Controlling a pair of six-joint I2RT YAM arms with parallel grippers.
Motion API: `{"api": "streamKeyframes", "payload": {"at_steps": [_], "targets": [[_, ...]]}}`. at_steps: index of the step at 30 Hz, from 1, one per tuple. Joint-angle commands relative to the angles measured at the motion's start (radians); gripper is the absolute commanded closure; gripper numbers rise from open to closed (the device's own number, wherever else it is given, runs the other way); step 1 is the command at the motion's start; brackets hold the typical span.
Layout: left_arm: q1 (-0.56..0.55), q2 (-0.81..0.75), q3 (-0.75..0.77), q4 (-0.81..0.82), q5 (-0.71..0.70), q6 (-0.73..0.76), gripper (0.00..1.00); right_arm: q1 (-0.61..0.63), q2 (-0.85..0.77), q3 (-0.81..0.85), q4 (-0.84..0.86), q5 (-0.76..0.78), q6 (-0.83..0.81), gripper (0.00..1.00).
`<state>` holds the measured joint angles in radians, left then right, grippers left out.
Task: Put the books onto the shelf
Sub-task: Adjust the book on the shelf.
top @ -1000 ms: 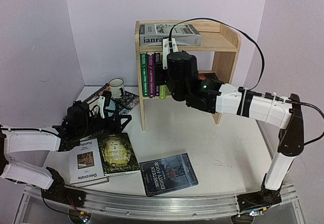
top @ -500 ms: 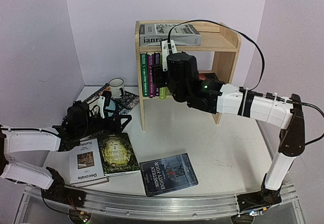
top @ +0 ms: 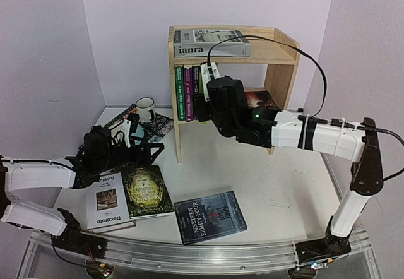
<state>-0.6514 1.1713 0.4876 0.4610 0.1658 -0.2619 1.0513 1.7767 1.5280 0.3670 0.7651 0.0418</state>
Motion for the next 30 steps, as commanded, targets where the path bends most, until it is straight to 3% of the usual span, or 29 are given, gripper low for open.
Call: {"api": "streamKeyframes", "payload": {"at_steps": [1,7,14,30], "targets": [[0.005,-0.026,-0.011,0.018,0.011,0.002,0.09,-0.013,-0.023,0.02,0.03,0.002,0.019,0.35],[0.005,-0.029,-0.015,0.017,0.008,0.005,0.09,-0.02,0.014,0.055,0.033,-0.007,0.029,0.36],[0.005,-0.028,-0.013,0.016,0.006,0.008,0.09,-0.028,0.029,0.073,0.037,-0.015,0.013,0.52],[0.005,-0.004,0.005,0.016,0.013,0.006,0.09,-0.068,-0.006,0.046,0.037,-0.146,-0.127,0.7]]}}
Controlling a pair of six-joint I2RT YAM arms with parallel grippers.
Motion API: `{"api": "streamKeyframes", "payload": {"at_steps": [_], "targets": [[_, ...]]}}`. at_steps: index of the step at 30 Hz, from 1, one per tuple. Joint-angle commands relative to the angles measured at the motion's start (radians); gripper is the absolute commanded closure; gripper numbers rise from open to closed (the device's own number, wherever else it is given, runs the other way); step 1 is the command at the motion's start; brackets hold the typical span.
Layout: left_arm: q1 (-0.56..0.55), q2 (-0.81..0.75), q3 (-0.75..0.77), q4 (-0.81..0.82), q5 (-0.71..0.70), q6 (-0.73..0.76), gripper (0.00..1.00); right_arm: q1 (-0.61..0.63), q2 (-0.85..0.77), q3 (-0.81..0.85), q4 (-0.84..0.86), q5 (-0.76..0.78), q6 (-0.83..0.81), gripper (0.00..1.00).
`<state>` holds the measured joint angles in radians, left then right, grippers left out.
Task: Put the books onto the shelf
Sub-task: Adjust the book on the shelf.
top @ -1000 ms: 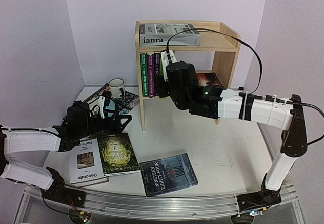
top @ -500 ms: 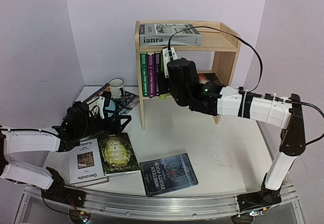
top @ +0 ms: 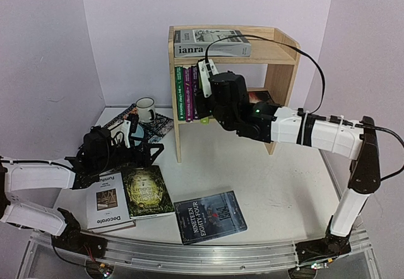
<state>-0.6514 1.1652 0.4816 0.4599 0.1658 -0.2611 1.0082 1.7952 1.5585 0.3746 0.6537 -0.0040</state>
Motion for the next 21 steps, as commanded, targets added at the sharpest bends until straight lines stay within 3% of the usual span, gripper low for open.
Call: {"api": "streamKeyframes", "payload": {"at_steps": [1,15,21], "targets": [[0.005,0.003,0.011,0.017,0.013,0.005,0.09,-0.029,-0.026,0.015,0.029,-0.047,-0.089,0.71],[0.005,0.031,0.023,0.017,0.018,-0.001,0.09,-0.082,-0.036,-0.005,0.032,-0.103,-0.083,0.69],[0.005,0.032,0.023,0.017,0.016,-0.003,0.09,-0.083,-0.05,-0.018,0.037,-0.126,-0.079,0.59]]}}
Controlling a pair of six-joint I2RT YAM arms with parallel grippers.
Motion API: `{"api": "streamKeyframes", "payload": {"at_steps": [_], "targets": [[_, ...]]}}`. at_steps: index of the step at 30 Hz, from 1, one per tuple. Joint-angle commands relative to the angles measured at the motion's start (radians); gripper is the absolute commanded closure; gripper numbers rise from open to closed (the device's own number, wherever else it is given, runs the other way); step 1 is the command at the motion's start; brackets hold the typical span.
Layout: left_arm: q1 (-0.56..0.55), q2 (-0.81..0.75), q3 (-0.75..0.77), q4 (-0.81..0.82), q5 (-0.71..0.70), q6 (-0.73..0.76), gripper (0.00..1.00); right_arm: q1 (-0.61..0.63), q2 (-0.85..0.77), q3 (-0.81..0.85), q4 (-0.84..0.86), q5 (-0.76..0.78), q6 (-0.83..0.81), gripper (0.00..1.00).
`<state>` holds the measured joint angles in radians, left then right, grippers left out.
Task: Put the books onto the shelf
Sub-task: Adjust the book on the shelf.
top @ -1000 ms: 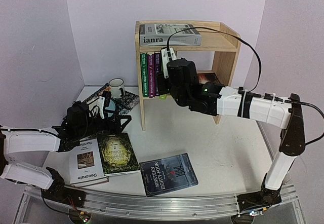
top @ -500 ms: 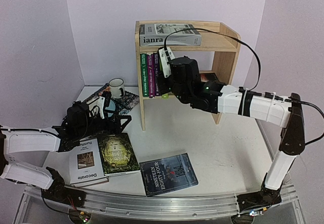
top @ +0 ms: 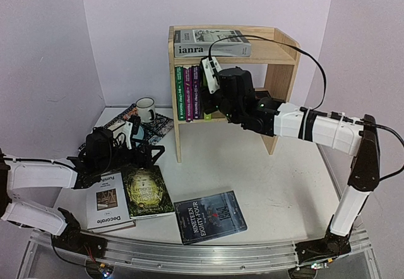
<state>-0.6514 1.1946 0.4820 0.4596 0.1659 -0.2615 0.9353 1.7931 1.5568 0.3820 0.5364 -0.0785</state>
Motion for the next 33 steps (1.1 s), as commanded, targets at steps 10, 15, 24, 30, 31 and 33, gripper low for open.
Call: {"api": "streamKeyframes", "payload": {"at_steps": [10,15,24,30,31,33], "targets": [[0.005,0.003,0.024,0.017,0.02,-0.005,0.08,-0.01,-0.088,-0.048,0.031,-0.015,0.003,0.47],[0.004,0.003,0.023,0.017,0.021,-0.008,0.08,-0.01,-0.083,-0.039,0.029,-0.009,-0.008,0.49],[0.004,0.003,0.023,0.017,0.02,-0.006,0.08,-0.009,-0.06,-0.01,0.012,-0.015,-0.053,0.62],[0.004,0.01,0.027,0.017,0.022,-0.008,0.08,-0.009,-0.065,-0.005,0.007,-0.086,-0.066,0.67],[0.005,0.01,0.026,0.017,0.023,-0.009,0.08,-0.01,-0.065,-0.004,0.007,-0.1,-0.068,0.67],[0.005,0.01,0.026,0.017,0.024,-0.01,0.08,-0.01,-0.066,-0.002,0.007,-0.115,-0.072,0.67]]}}
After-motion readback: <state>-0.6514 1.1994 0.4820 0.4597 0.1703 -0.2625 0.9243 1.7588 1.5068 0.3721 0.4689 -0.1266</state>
